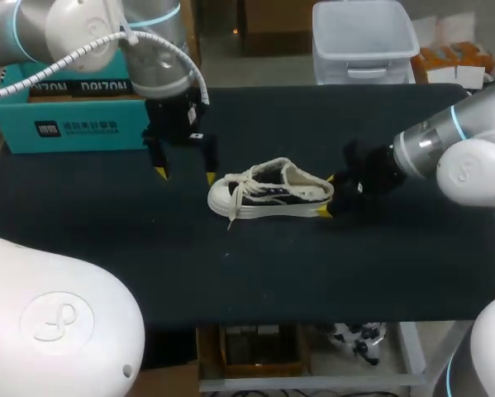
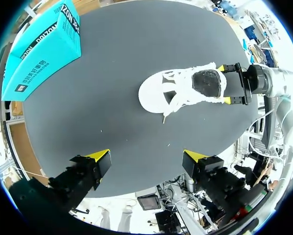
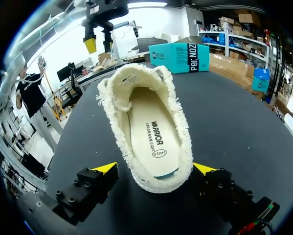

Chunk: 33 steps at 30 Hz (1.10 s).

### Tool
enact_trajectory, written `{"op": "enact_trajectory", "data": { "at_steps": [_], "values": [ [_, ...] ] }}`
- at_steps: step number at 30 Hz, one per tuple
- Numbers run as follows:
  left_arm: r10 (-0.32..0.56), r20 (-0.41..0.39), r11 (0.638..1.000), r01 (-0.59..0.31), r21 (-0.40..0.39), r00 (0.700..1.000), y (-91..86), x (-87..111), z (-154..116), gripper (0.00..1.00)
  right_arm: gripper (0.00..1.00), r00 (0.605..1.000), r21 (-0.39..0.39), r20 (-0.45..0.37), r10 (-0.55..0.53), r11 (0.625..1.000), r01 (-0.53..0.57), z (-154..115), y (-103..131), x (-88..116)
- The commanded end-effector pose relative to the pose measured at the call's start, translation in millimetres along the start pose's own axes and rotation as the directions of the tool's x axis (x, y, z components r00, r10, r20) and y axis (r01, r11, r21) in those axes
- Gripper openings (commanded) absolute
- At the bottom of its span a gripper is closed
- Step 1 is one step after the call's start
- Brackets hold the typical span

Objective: Open the shoe tongue, take the insole out of the shoe, put the insole back into the shoe, and pack the shoe into the shoebox

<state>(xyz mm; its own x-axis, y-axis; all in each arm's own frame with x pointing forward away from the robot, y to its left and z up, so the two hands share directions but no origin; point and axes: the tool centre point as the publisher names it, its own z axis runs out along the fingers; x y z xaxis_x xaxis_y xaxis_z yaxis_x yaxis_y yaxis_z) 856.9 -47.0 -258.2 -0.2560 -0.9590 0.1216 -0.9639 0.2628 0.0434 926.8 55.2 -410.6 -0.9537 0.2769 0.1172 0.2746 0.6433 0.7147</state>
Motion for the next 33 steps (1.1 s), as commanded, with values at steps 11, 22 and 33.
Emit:
{"op": "enact_trajectory", "data": {
  "at_steps": [11,22,33],
  "values": [
    [0.015,0.004,1.0,-0.015,-0.016,1.0,-3.2,5.0,8,1.0,1.0,0.999,-0.06,0.012,-0.034,0.998,0.035,16,-2,-11],
    [0.011,0.0,1.0,-0.011,-0.025,1.0,-7.4,9.6,13,1.0,1.0,0.998,-0.094,-0.01,-0.062,0.994,0.061,24,-2,-10],
    [0.003,0.003,1.0,-0.003,-0.03,1.0,-12.1,15.2,17,1.0,1.0,0.996,-0.126,-0.017,-0.091,0.988,0.088,28,1,-11]
  ]
}}
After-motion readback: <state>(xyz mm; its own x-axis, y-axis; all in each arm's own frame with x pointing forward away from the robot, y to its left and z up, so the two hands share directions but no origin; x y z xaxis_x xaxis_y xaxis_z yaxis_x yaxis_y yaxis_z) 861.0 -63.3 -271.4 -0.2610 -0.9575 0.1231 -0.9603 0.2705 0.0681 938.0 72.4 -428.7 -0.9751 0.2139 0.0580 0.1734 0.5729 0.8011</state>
